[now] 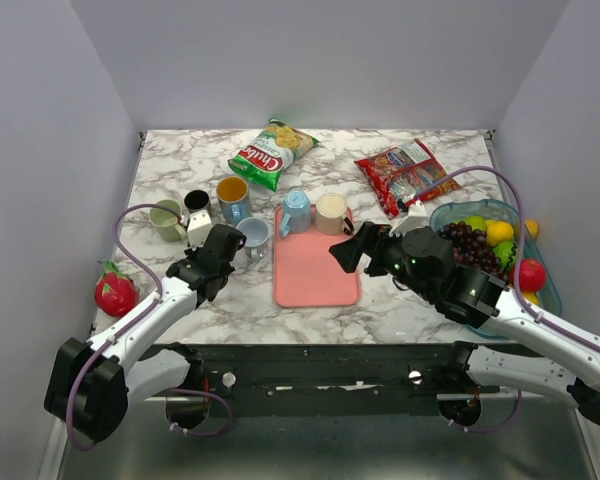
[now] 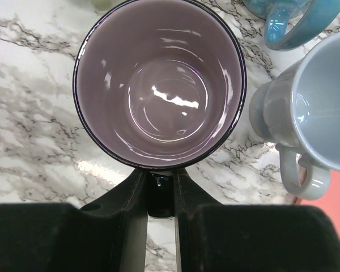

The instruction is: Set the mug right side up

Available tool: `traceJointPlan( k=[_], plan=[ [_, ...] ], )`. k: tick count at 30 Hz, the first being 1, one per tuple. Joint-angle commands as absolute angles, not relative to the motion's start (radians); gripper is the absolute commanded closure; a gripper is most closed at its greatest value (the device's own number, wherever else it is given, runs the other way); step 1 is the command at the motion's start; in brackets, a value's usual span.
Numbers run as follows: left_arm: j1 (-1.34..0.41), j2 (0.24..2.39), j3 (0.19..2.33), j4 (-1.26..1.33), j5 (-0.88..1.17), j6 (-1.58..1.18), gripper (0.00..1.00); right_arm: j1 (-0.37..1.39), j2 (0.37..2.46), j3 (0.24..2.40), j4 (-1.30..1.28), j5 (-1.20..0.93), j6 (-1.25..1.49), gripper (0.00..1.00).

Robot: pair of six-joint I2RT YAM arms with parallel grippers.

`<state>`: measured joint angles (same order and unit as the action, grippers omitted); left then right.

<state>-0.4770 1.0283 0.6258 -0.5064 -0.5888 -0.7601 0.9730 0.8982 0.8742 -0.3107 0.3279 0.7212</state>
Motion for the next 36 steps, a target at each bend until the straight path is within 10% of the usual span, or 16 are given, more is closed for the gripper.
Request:
traceJointPlan(
  k=[1,7,36],
  plan=[
    [-0.476,1.089,0.624,-0.365,-0.601,-0.769,1.0,0.962,0.905,0.896,-0.339,0.319,0.715,0.0],
    [-0.477,1.132,0.624,-0.331,-0.598,-0.762,1.0,0.954,0.931,0.925,-0.347,0.31,0.701,0.0],
    [-0.477,0.993,0.667,-0.462,-0.569,-0.792,0.23,0.844,1.006,0.985,-0.497,0.243,0.657,0.0]
  ],
)
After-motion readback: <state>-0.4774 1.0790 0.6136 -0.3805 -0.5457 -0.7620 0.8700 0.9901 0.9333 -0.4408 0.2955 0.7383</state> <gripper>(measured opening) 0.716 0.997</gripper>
